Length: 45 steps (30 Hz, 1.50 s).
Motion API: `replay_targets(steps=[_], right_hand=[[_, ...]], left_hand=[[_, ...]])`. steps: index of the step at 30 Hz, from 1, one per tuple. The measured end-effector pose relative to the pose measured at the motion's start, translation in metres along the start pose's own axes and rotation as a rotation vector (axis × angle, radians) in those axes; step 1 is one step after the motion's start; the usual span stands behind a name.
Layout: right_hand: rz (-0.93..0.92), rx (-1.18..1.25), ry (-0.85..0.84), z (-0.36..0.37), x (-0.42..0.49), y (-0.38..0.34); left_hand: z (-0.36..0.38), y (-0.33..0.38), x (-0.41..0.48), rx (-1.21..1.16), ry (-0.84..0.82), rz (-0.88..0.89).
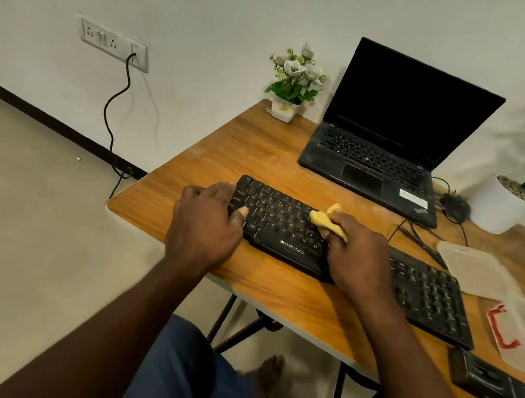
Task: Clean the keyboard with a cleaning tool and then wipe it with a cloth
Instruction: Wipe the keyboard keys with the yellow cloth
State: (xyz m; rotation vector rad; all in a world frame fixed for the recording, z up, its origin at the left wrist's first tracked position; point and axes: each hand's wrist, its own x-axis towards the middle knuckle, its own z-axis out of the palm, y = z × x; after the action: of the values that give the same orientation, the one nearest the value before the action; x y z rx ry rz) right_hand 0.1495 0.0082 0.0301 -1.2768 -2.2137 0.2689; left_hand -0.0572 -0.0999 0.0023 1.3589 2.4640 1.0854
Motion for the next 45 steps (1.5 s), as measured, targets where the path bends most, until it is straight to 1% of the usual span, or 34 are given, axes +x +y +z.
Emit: replay_targets(steps=[1, 4, 9, 12, 16, 18, 20, 23, 27, 28, 30, 32, 34, 35, 36, 38, 42, 45], right_hand=[[-0.006, -0.026, 0.004, 0.004, 0.0, -0.004], [-0.039, 0.013, 0.03, 0.02, 0.002, -0.024], [-0.107, 0.149, -0.137, 0.064, 0.029, -0.082], [-0.182, 0.148, -0.269, 0.075, 0.043, -0.104], [-0.312, 0.075, -0.412, 0.055, 0.044, -0.084], [-0.414, -0.03, -0.466, 0.039, 0.04, -0.062], [-0.502, -0.121, -0.503, 0.022, 0.033, -0.04], [-0.554, -0.177, -0.527, -0.003, 0.023, -0.01], [-0.541, -0.208, -0.542, -0.034, 0.015, 0.029], [-0.517, -0.22, -0.55, -0.044, 0.015, 0.039], [-0.405, -0.267, -0.532, -0.063, 0.021, 0.053], [-0.237, -0.272, -0.41, -0.07, 0.034, 0.058], [-0.108, -0.121, -0.241, -0.058, 0.049, 0.05], [-0.077, -0.055, -0.199, -0.046, 0.057, 0.04], [-0.058, -0.011, -0.197, -0.031, 0.064, 0.028], [-0.05, 0.044, -0.25, 0.001, 0.08, 0.001], [-0.184, 0.118, -0.422, 0.047, 0.101, -0.044], [-0.228, 0.147, -0.477, 0.048, 0.105, -0.043]], left_hand=[[-0.002, 0.001, -0.001, 0.002, -0.023, -0.015], [-0.006, 0.005, 0.0, -0.002, -0.067, -0.029], [-0.003, -0.007, 0.005, 0.071, -0.153, 0.053], [-0.004, -0.012, 0.007, 0.09, -0.153, 0.069], [-0.008, -0.012, 0.008, 0.095, -0.16, 0.049], [-0.011, -0.011, 0.009, 0.065, -0.156, 0.026], [-0.012, -0.011, 0.011, 0.07, -0.157, -0.005], [-0.009, -0.014, 0.013, 0.062, -0.175, -0.061], [-0.01, -0.012, 0.013, 0.059, -0.185, -0.069], [-0.01, -0.012, 0.012, 0.054, -0.181, -0.066], [-0.01, -0.011, 0.009, 0.046, -0.166, -0.051], [-0.008, -0.01, 0.007, 0.08, -0.152, 0.008], [-0.003, -0.004, 0.005, 0.112, -0.174, 0.034], [0.0, 0.001, 0.004, 0.113, -0.19, 0.023], [0.004, 0.005, 0.002, 0.116, -0.203, 0.01], [0.01, 0.013, -0.003, 0.159, -0.2, 0.005], [0.013, 0.012, -0.004, 0.224, -0.172, 0.017], [0.014, 0.011, -0.004, 0.239, -0.162, 0.022]])
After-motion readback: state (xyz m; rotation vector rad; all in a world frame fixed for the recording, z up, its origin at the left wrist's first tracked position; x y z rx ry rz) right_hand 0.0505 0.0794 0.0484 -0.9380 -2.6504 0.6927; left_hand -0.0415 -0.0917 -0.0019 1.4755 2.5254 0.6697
